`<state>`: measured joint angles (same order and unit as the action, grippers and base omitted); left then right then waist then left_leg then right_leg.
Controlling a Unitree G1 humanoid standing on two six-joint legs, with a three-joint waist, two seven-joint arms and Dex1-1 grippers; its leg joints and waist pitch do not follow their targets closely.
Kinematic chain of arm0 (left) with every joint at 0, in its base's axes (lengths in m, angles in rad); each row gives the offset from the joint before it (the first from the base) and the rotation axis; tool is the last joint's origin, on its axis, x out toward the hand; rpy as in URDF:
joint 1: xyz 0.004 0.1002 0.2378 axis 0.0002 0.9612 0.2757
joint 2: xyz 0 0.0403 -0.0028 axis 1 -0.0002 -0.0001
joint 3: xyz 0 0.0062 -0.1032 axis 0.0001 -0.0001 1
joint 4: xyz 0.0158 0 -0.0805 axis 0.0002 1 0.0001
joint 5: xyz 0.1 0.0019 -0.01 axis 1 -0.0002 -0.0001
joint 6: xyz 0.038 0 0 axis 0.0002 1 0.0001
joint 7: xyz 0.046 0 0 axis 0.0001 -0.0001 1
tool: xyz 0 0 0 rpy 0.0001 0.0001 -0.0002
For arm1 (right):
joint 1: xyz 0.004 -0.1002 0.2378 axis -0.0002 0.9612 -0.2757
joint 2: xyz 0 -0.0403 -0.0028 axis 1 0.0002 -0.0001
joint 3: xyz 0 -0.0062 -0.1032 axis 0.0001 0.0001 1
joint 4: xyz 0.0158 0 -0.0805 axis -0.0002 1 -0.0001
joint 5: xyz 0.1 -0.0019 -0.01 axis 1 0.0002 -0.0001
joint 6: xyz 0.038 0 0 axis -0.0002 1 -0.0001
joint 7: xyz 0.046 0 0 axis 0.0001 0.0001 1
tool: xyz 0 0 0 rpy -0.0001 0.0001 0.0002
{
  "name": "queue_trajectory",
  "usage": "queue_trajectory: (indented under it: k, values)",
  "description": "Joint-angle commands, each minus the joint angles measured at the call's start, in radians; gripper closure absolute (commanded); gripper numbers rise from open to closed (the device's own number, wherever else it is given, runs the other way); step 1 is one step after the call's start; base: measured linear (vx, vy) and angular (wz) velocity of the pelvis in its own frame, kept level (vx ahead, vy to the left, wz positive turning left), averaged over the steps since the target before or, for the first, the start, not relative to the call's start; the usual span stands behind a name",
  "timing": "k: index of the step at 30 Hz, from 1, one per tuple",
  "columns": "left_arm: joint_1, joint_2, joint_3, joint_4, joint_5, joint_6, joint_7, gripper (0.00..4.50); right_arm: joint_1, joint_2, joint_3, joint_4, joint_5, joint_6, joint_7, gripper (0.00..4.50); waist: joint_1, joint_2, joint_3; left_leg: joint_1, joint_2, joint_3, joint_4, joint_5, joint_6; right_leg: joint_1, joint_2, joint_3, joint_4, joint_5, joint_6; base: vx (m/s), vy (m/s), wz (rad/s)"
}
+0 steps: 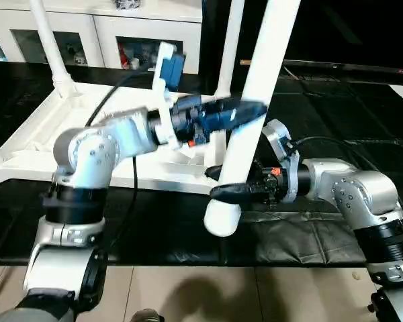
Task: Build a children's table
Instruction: Pick table leg
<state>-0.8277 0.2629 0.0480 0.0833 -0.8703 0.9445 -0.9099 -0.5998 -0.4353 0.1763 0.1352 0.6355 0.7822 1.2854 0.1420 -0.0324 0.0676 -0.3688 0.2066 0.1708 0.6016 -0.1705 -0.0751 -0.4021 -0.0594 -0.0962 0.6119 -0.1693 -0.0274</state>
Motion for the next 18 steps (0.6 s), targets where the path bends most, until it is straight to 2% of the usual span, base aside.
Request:
queue_trajectory:
  k: [1, 12, 18]
  values:
    - [-0.023, -0.006, 0.014, 0.007, -0.012, -0.001, -0.003, 2.73, 0.001, -0.013, 0.012, -0.017, -0.005, -0.009, 0.018, 1.06, -0.001, -0.004, -0.082, 0.008, 0.023, -0.003, -0.059, -0.129, 0.001, 0.062, -0.08, 0.055, -0.074, -0.278, -0.118, 0.0, 0.0, 0.0]
    - [-0.033, -0.001, 0.022, 0.034, -0.014, 0.003, -0.011, 2.73, 0.013, -0.024, 0.011, -0.022, -0.013, -0.017, 0.031, 1.06, 0.0, -0.001, -0.082, 0.009, 0.023, -0.004, -0.059, -0.139, -0.002, 0.063, -0.08, 0.055, -0.073, -0.265, -0.131, 0.0, 0.0, 0.0]
    - [-0.037, -0.002, 0.027, 0.033, -0.016, 0.008, -0.013, 2.73, 0.013, -0.026, 0.014, -0.017, -0.013, -0.018, 0.031, 1.6, 0.0, 0.0, -0.083, 0.009, 0.024, -0.004, -0.059, -0.138, -0.002, 0.063, -0.08, 0.054, -0.072, -0.256, -0.138, 0.0, 0.0, 0.0]
